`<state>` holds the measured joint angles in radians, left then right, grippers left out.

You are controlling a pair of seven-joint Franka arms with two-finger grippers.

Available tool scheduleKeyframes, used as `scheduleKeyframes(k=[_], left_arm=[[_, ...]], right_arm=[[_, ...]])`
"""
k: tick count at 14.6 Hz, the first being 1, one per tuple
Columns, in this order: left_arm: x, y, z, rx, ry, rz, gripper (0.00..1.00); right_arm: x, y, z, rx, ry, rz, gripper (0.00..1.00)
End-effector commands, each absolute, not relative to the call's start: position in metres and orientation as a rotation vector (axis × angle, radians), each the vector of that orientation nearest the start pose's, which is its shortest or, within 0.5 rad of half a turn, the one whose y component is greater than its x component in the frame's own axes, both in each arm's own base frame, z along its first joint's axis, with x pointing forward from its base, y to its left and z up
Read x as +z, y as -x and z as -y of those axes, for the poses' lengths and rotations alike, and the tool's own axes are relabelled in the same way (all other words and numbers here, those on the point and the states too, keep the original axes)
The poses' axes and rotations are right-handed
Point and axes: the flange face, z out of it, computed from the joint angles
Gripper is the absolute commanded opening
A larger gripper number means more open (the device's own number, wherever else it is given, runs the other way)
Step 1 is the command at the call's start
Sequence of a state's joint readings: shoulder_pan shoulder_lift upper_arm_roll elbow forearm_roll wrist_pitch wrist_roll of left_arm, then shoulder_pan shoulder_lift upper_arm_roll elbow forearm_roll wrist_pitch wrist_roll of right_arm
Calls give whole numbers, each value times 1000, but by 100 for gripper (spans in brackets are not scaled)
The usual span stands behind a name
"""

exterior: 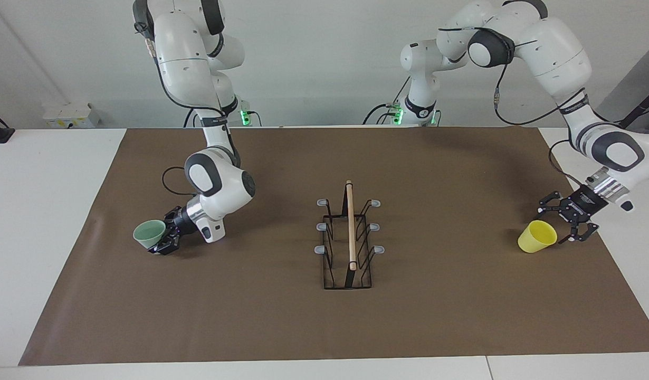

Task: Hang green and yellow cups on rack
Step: 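Grasp the green cup with the right gripper while the left gripper grasps yellow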

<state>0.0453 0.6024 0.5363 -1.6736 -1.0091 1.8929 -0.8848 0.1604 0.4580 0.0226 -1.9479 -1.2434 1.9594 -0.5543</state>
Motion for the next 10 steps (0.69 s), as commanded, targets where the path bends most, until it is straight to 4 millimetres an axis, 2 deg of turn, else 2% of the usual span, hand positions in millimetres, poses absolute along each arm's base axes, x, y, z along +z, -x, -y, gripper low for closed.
scheduleKeyframes(k=[1, 2, 4, 5, 6, 7, 8, 10], left_arm=[[285, -593, -267, -414, -1382, -2112, 100], [279, -586, -267, -408, -1332, -2128, 100], [277, -592, -249, -410, -1325, -2116, 100], [273, -589, -249, -400, -1300, -2127, 100], [271, -590, -248, -390, -1257, -2126, 100], [271, -594, -238, -398, -1248, -2113, 100], [271, -596, -233, -397, -1255, -2109, 100], [271, -601, -223, -393, -1277, -2100, 100]], right_arm=[[272, -608, -66, -654, -1619, -1423, 0], [279, -607, -63, -667, -1628, -1410, 0], [304, -606, -60, -639, -1757, -1400, 0], [328, -607, -58, -608, -1812, -1405, 0], [353, -611, -47, -585, -1868, -1417, 0], [372, -616, -43, -553, -1943, -1433, 0], [389, -620, -46, -512, -2005, -1452, 0], [410, -622, -48, -449, -2096, -1456, 0]])
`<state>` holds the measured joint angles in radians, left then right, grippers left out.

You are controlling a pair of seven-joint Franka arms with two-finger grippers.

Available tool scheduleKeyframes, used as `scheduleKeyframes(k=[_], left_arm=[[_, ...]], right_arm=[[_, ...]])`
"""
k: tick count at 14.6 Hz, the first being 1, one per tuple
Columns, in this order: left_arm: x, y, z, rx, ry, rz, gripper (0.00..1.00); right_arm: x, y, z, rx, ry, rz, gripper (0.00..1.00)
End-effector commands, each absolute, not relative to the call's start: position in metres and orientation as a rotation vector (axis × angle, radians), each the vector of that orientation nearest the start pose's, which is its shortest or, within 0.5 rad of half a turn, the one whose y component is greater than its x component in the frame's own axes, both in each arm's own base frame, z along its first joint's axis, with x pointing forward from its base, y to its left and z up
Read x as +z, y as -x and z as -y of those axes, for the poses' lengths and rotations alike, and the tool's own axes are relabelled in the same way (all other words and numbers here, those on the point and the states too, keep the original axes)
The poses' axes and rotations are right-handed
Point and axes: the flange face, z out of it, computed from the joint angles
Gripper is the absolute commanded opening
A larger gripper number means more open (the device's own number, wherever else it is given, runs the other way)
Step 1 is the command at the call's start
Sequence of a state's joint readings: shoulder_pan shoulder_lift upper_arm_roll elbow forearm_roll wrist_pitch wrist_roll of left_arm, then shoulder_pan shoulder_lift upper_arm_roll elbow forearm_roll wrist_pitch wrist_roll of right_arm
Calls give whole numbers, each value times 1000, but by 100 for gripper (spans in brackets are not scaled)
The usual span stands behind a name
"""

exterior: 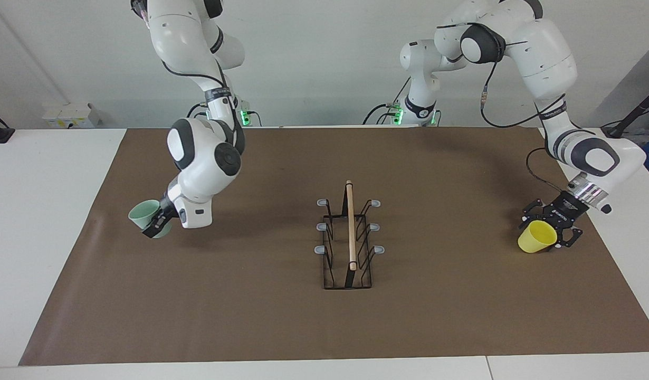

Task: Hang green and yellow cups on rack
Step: 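Grasp the green cup with the right gripper while the left gripper grasps yellow, then lift the green cup toward the rack while the left gripper lifts yellow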

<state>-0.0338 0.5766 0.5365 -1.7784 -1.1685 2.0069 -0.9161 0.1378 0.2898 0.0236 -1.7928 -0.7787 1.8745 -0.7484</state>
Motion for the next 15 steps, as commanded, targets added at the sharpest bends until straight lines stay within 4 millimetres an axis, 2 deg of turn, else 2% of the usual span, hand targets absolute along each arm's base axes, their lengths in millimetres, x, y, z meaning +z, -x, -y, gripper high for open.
scheduleKeyframes(k=[1, 3, 6, 9, 11, 12, 13, 14, 15], left_arm=[[271, -602, -221, -388, -1281, -2099, 100], [272, -604, -219, -383, -1281, -2096, 100], [272, -605, -216, -383, -1289, -2092, 100], [272, -610, -208, -358, -1307, -2089, 100], [274, -612, -208, -351, -1310, -2085, 90], [273, -612, -206, -355, -1312, -2084, 82], [274, -613, -204, -357, -1315, -2079, 69], [276, -614, -204, -354, -1313, -2076, 44], [283, -616, -203, -349, -1315, -2064, 4]], right_arm=[[420, -620, -52, -403, -2176, -1449, 0], [429, -616, -61, -330, -2333, -1448, 0], [440, -617, -61, -175, -2543, -1416, 0], [455, -615, -64, -56, -2686, -1392, 0], [468, -611, -76, 46, -2827, -1373, 0], [476, -608, -80, 87, -2863, -1369, 0], [483, -608, -84, 138, -2893, -1362, 0], [489, -609, -89, 216, -2935, -1348, 0], [492, -609, -94, 280, -2976, -1335, 0]])
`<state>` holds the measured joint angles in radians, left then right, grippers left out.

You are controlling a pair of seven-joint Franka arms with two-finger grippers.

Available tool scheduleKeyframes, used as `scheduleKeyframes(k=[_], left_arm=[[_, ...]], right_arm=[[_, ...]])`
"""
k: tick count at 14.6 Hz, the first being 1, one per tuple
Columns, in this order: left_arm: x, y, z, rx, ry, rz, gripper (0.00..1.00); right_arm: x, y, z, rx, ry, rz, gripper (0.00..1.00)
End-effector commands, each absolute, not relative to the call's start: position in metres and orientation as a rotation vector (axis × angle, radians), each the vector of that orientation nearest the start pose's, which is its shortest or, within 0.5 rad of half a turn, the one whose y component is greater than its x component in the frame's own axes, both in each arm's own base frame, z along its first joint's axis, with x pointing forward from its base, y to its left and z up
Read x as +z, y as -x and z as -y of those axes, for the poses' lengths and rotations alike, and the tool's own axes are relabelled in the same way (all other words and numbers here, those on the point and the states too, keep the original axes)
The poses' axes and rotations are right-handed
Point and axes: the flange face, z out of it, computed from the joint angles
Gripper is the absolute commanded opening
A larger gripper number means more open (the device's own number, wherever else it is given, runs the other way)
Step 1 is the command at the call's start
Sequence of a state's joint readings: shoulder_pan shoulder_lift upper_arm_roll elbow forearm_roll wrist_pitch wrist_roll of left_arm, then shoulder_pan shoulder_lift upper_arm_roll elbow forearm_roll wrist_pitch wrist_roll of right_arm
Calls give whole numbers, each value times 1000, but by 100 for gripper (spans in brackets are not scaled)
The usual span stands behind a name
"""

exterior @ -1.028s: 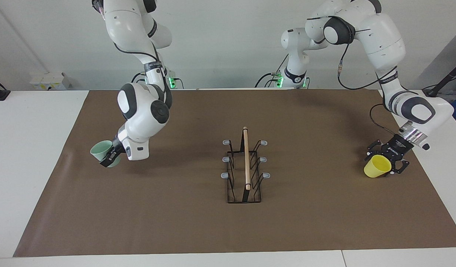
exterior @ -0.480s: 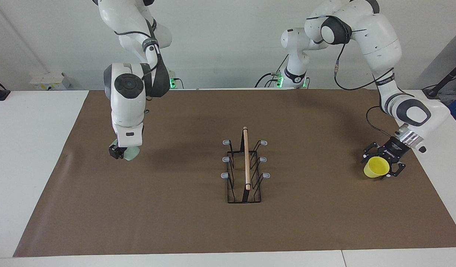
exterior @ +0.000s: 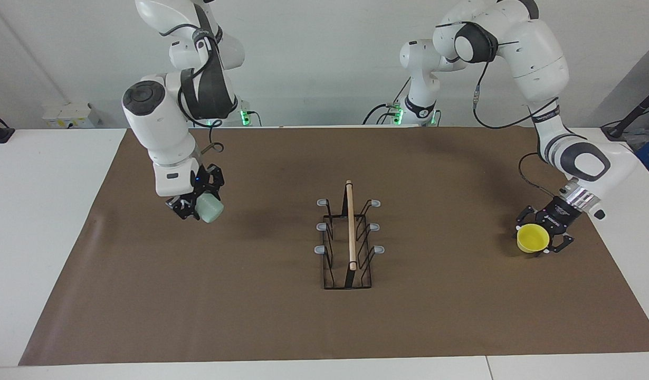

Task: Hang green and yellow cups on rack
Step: 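Lift the green cup toward the rack while the left gripper lifts yellow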

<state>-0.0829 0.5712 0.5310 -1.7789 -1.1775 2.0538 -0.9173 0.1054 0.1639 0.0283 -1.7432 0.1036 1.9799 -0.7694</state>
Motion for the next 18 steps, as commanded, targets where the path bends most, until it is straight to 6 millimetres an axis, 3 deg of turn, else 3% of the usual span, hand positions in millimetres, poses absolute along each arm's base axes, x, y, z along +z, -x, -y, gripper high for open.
scheduleKeyframes(k=[1, 6, 9, 12, 18], left_arm=[[296, -618, -203, -338, -1313, -2045, 0], [355, -628, -205, -258, -1375, -1965, 0], [400, -624, -192, -178, -1567, -1920, 0], [430, -622, -178, -131, -1682, -1879, 0], [491, -614, -127, -34, -1948, -1787, 0]], right_arm=[[494, -610, -98, -311, 2711, 1186, 0], [504, -616, -131, -590, 2522, 1006, 0], [497, -611, -135, -753, 2399, 919, 0], [484, -592, -138, -879, 2278, 846, 0], [460, -547, -154, -1096, 2074, 629, 0]])
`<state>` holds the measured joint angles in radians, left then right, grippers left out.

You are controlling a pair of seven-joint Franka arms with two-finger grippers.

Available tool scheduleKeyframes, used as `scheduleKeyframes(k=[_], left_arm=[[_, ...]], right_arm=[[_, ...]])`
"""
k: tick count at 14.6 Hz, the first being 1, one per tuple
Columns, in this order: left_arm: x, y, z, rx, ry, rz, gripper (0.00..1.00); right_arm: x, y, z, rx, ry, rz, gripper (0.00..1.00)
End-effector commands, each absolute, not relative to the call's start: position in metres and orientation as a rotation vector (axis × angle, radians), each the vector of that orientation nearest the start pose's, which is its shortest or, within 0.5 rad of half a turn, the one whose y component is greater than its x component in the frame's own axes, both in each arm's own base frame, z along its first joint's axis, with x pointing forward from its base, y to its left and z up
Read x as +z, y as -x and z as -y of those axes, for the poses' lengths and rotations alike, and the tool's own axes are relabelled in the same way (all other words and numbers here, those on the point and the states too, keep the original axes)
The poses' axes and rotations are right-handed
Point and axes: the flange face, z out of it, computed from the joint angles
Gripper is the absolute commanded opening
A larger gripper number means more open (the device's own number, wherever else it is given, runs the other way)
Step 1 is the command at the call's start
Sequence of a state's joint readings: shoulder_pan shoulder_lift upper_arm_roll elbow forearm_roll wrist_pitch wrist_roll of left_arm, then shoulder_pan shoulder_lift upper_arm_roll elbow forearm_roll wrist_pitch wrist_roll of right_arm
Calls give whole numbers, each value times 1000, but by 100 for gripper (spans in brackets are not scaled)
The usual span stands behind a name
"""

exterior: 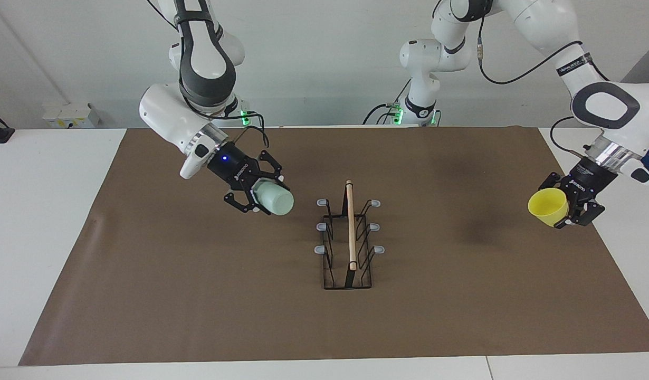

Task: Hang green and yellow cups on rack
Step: 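Lift the green cup toward the rack while the left gripper lifts yellow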

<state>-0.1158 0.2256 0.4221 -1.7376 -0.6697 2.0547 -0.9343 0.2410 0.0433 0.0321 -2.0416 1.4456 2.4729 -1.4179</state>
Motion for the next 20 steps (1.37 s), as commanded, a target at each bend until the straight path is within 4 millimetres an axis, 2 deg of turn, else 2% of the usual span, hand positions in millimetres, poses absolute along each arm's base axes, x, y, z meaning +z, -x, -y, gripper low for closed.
scheduleKeyframes(k=[1, 5, 7, 8, 10, 13, 16, 18, 20], left_arm=[[496, -613, -116, -27, -1958, -1800, 0], [522, -610, -66, 56, -2109, -1813, 0], [537, -606, -44, 98, -2142, -1821, 0], [540, -606, -26, 108, -2186, -1796, 0], [548, -604, 0, 130, -2213, -1786, 0], [560, -598, 49, 199, -2346, -1669, 0], [566, -593, 86, 268, -2508, -1472, 0], [567, -591, 101, 405, -2638, -1405, 0], [566, -583, 131, 516, -2734, -1329, 0]], right_arm=[[458, -539, -166, -1125, 2042, 594, 0], [447, -518, -200, -1203, 1955, 461, 0], [434, -507, -213, -1234, 1933, 425, 0], [426, -504, -215, -1255, 1928, 402, 0], [416, -494, -233, -1281, 1889, 352, 0], [406, -493, -242, -1344, 1825, 302, 0], [385, -502, -246, -1443, 1764, 342, 0], [379, -505, -250, -1493, 1735, 341, 0], [378, -509, -248, -1552, 1714, 394, 0]])
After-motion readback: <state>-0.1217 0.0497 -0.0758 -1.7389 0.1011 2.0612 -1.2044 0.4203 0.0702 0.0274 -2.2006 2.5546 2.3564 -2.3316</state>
